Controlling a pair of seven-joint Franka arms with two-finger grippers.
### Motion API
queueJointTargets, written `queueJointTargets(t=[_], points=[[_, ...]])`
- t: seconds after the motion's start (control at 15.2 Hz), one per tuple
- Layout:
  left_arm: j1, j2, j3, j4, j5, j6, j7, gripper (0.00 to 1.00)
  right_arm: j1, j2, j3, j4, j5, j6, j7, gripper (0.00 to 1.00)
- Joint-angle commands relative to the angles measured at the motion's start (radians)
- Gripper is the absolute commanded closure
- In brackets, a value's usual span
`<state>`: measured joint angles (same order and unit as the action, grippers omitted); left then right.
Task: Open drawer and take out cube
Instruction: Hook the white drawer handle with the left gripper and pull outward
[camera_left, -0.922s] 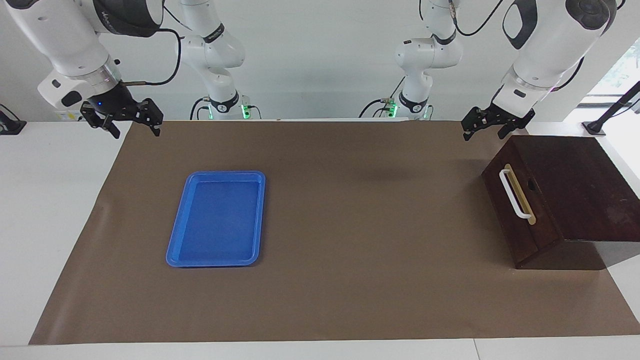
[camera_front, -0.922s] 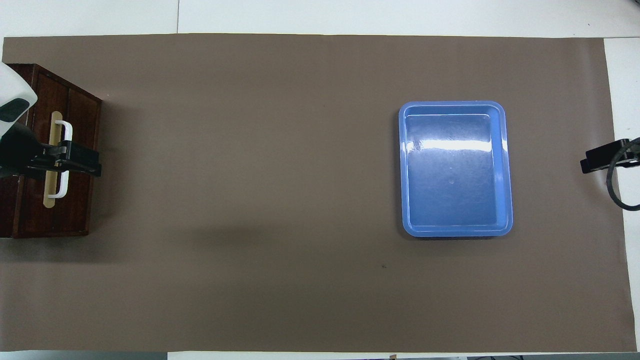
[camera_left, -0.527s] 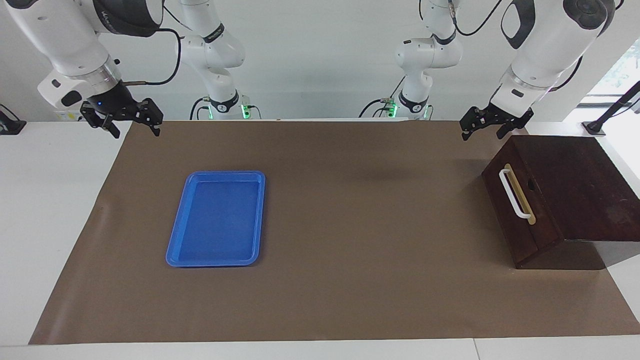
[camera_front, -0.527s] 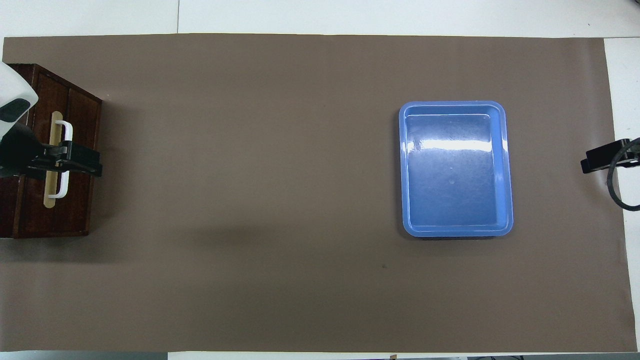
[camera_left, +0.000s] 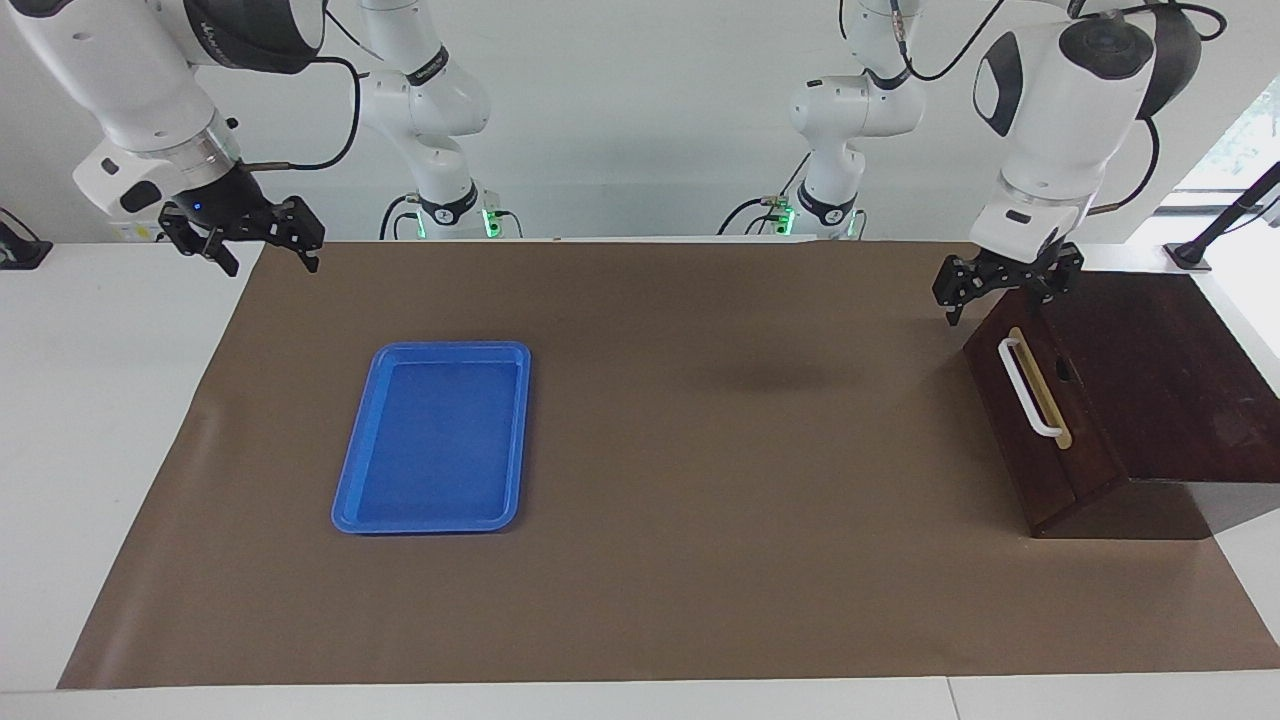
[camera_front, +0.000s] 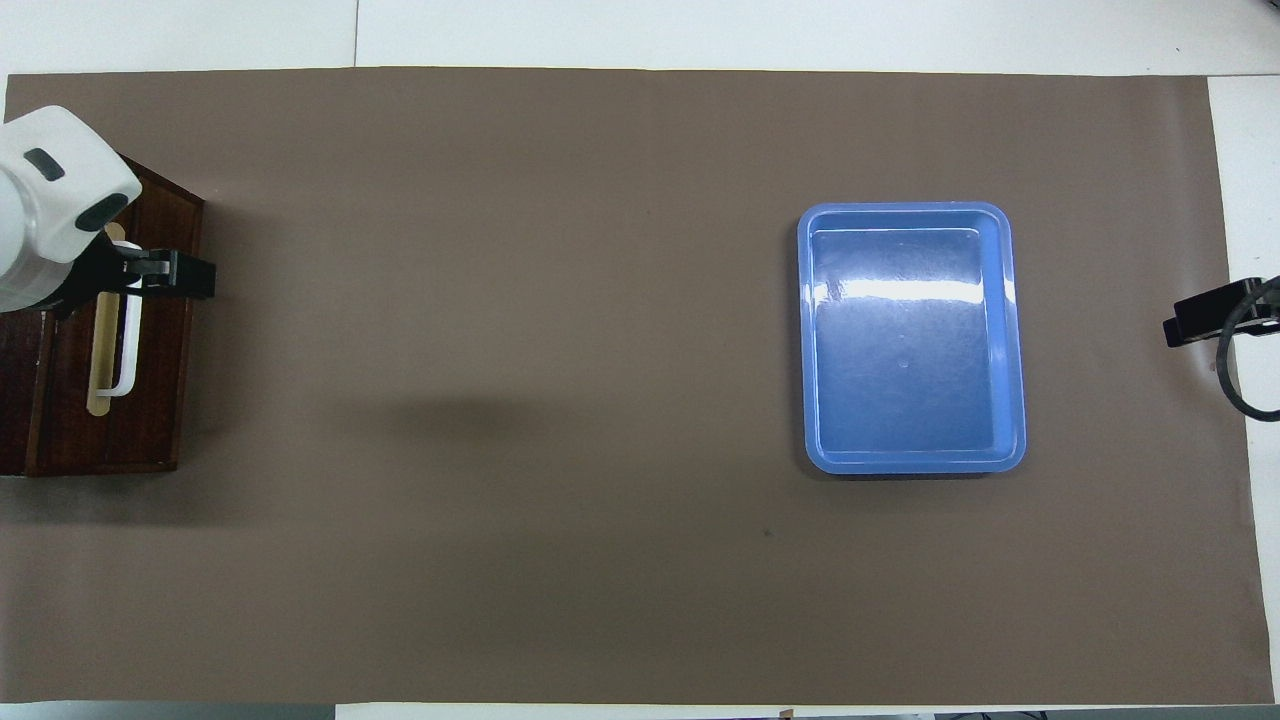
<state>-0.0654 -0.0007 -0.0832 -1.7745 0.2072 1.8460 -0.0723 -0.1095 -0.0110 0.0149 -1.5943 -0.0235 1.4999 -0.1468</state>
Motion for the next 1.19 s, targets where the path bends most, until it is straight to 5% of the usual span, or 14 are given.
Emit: queueJointTargets(t=[0.0, 0.53, 1.12], points=[[-0.025, 0.025, 0.011, -0.071, 0.117, 0.113, 0.008, 0.0, -0.01, -0.003, 0.002, 0.002, 0.016, 0.008, 0.01, 0.0], [0.024, 0.096, 0.011, -0.189, 0.279, 0.314, 0.009, 0.0, -0.012, -0.003, 0.004, 0.002, 0.017, 0.008, 0.009, 0.0], [0.121, 0.097, 0.013, -0.286, 0.288, 0.456, 0.075, 0.0, -0.012, -0.003, 0.002, 0.0, 0.017, 0.009, 0.009, 0.0]])
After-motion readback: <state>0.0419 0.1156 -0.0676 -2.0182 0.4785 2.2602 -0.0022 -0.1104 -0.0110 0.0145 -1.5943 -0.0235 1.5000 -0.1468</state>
